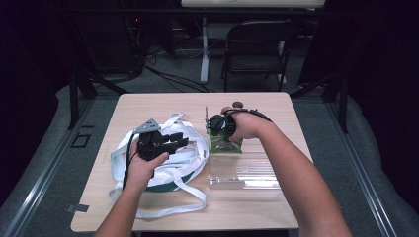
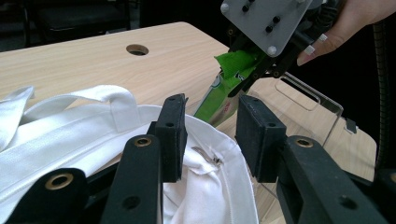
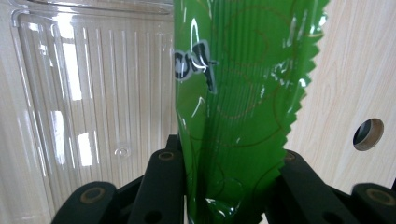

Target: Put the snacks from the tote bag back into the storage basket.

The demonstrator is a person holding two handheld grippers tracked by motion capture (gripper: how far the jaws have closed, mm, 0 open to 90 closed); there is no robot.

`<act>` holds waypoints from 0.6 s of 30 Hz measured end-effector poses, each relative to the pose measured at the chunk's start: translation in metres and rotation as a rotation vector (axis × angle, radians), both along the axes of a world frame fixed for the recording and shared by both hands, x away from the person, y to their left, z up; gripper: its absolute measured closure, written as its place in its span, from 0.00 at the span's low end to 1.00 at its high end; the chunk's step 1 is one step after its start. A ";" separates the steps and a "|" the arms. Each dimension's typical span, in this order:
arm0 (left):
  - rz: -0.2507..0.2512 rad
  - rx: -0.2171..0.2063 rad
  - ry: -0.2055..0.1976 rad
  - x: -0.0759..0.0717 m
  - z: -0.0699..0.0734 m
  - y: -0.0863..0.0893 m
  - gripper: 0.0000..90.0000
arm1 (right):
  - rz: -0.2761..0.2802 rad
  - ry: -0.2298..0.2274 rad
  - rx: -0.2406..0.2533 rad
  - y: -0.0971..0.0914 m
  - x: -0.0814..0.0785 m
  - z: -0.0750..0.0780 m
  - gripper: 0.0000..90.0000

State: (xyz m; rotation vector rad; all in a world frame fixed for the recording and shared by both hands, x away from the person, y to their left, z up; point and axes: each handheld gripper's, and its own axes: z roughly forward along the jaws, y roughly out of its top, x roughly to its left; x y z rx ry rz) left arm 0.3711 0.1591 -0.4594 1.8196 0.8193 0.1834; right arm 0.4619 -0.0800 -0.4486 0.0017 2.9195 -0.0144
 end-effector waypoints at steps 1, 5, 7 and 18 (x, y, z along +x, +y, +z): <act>0.001 0.000 -0.001 0.000 0.000 0.000 0.70 | 0.002 0.000 0.002 0.000 0.001 0.000 0.83; -0.001 -0.002 0.000 0.000 0.000 0.000 0.70 | -0.001 0.002 0.001 0.000 0.002 -0.002 0.82; -0.001 -0.002 0.000 0.000 -0.001 -0.001 0.70 | 0.001 0.005 -0.002 0.000 0.003 -0.003 0.82; 0.001 -0.002 0.000 0.000 0.000 0.000 0.70 | -0.005 0.012 -0.015 0.001 0.005 -0.010 0.80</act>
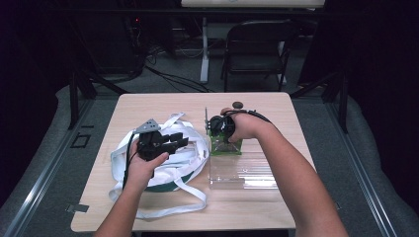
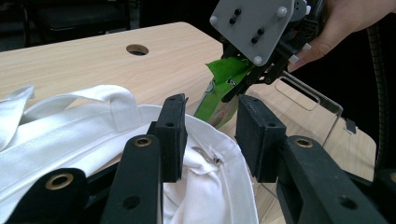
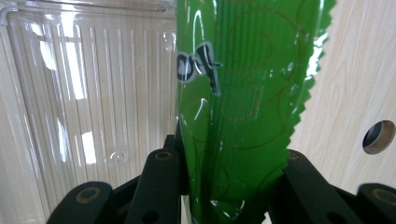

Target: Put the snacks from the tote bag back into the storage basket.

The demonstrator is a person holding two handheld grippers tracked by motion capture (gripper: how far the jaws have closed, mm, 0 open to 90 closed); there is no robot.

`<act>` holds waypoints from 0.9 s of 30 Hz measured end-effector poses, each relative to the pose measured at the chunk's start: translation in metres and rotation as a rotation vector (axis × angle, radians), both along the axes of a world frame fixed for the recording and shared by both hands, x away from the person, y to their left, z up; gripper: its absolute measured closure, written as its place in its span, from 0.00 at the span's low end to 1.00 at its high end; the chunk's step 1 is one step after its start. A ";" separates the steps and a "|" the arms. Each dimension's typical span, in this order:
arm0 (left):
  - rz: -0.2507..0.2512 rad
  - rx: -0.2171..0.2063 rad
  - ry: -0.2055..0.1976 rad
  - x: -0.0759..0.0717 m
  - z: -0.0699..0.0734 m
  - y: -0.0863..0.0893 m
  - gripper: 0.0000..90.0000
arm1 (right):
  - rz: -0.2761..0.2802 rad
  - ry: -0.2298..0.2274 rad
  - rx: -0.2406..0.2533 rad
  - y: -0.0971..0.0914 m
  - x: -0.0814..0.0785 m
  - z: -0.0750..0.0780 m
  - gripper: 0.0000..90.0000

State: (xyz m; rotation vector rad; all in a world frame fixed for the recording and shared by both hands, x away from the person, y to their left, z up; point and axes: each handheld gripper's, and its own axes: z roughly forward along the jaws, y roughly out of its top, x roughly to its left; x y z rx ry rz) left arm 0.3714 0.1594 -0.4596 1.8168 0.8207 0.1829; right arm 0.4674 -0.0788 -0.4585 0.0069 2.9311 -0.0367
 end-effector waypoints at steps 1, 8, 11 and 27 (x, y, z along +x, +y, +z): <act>0.002 -0.003 0.003 0.000 0.000 0.000 0.70 | 0.000 0.001 0.000 0.000 0.000 0.000 0.80; 0.001 -0.002 0.002 0.000 0.000 0.000 0.70 | -0.012 -0.006 0.013 -0.002 0.002 0.002 0.76; 0.001 -0.002 0.002 0.000 0.000 0.000 0.70 | -0.017 -0.009 0.023 -0.002 0.002 0.003 0.73; 0.004 -0.007 0.004 0.000 0.000 0.001 0.70 | -0.047 -0.018 0.059 -0.004 0.001 0.008 0.55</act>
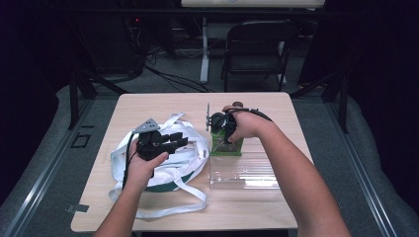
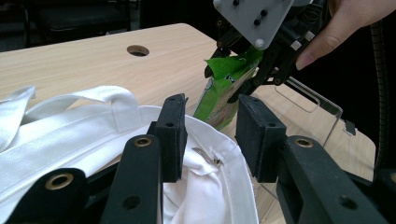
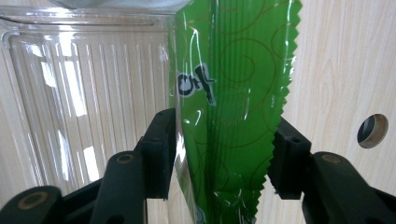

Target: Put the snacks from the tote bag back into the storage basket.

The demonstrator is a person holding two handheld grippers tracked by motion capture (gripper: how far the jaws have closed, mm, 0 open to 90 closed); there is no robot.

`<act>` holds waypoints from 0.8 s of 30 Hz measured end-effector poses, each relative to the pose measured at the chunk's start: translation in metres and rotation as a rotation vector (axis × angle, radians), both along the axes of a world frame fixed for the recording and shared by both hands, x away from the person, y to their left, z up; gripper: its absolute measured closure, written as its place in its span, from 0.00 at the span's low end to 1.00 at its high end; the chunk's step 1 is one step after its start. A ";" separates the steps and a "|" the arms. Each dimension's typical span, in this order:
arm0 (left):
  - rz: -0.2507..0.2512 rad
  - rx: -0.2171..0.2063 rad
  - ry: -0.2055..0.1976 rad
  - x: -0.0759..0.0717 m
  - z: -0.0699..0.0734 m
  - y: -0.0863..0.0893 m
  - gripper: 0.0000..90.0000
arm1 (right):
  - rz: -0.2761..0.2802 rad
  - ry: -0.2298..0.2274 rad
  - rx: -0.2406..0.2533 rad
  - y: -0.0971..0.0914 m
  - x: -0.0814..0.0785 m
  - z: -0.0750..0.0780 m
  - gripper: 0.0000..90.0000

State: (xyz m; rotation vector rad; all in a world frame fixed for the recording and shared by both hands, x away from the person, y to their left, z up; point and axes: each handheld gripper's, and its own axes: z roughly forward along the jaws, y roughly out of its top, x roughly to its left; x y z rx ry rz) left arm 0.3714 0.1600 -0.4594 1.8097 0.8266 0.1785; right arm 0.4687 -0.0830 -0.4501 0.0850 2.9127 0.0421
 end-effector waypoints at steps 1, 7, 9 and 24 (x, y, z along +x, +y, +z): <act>0.000 0.000 0.000 0.000 0.000 0.000 0.70 | -0.003 0.000 0.007 0.000 0.000 0.000 0.54; -0.001 0.003 0.000 0.000 0.001 0.001 0.70 | 0.001 -0.008 0.016 0.000 -0.002 0.003 0.50; 0.000 0.004 0.000 0.000 0.001 0.001 0.70 | -0.003 -0.004 0.026 0.000 -0.002 0.003 0.49; 0.010 -0.003 0.002 0.000 0.000 0.001 0.69 | 0.002 -0.017 0.061 -0.001 -0.006 0.011 0.45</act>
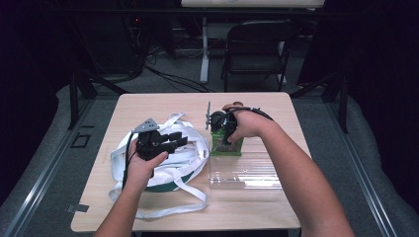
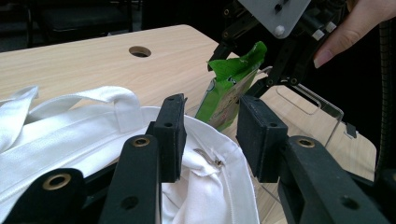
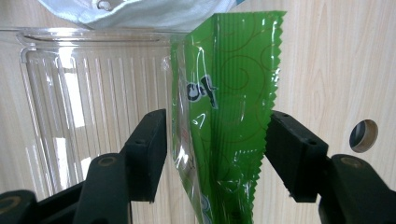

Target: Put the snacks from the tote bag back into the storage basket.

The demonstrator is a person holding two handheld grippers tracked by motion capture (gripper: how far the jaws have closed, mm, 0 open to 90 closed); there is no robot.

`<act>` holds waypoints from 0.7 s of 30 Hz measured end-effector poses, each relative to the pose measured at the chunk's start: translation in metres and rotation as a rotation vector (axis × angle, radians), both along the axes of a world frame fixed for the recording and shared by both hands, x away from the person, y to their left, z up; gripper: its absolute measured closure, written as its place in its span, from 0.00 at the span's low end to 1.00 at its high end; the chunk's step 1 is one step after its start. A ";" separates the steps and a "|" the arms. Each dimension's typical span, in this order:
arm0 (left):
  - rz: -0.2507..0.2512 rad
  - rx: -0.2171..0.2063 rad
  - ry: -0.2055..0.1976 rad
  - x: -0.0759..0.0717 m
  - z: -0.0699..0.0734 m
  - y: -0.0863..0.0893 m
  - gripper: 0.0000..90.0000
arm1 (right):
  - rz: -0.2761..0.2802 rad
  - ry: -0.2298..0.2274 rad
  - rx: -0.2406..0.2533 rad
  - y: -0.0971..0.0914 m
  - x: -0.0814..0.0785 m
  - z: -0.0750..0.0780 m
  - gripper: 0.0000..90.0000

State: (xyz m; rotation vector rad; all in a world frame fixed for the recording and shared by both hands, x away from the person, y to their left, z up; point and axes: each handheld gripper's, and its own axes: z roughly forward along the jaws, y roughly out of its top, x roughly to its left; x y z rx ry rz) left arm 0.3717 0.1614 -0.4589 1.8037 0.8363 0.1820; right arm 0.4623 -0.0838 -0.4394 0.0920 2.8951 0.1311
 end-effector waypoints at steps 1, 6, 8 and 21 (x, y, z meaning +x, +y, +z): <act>0.000 0.000 0.000 0.000 0.000 0.000 0.69 | -0.002 -0.001 0.005 0.000 0.000 0.000 0.45; 0.001 0.002 -0.001 0.000 0.000 0.000 0.68 | 0.002 -0.008 -0.001 -0.001 -0.002 0.003 0.44; 0.003 0.001 -0.001 0.001 -0.001 0.001 0.68 | 0.001 -0.013 0.001 0.000 -0.004 0.004 0.44; 0.011 -0.003 0.004 0.001 -0.001 0.003 0.67 | -0.002 -0.035 0.070 -0.005 -0.010 0.022 0.43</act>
